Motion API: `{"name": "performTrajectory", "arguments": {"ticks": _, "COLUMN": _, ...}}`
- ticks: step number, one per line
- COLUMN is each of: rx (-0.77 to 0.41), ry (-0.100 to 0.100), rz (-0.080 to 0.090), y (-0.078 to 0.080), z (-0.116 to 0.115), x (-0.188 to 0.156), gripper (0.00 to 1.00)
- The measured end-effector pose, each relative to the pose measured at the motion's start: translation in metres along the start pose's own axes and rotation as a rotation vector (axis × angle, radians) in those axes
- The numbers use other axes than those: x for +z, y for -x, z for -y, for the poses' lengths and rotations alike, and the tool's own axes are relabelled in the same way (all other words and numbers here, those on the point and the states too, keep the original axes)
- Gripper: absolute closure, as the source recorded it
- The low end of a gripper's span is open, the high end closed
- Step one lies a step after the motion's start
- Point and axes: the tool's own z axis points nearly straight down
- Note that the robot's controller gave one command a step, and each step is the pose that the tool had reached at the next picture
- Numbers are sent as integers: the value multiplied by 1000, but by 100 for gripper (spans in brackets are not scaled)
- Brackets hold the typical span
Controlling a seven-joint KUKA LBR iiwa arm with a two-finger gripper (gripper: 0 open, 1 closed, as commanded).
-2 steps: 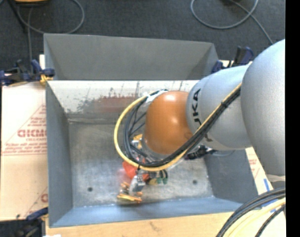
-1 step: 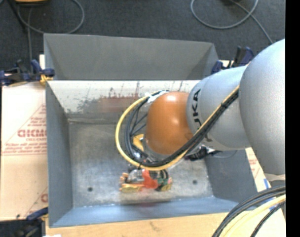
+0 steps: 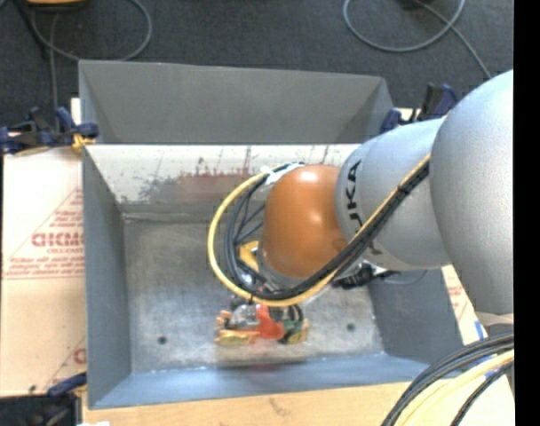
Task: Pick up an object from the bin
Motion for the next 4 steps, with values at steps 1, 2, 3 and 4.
{"name": "performTrajectory", "arguments": {"ticks": 1, "rx": -66, "ry": -3, "rz": -7, "y": 4, "z": 4, "x": -36, "gripper": 100}}
{"name": "performTrajectory", "arguments": {"ticks": 2, "rx": -52, "ry": 1, "rz": 5, "y": 8, "z": 10, "x": -62, "gripper": 100}}
{"name": "performTrajectory", "arguments": {"ticks": 3, "rx": -73, "ry": -3, "rz": -11, "y": 11, "z": 0, "x": -88, "gripper": 100}}
{"name": "performTrajectory", "arguments": {"ticks": 4, "rx": -99, "ry": 2, "rz": 17, "y": 47, "z": 9, "x": -77, "gripper": 100}}
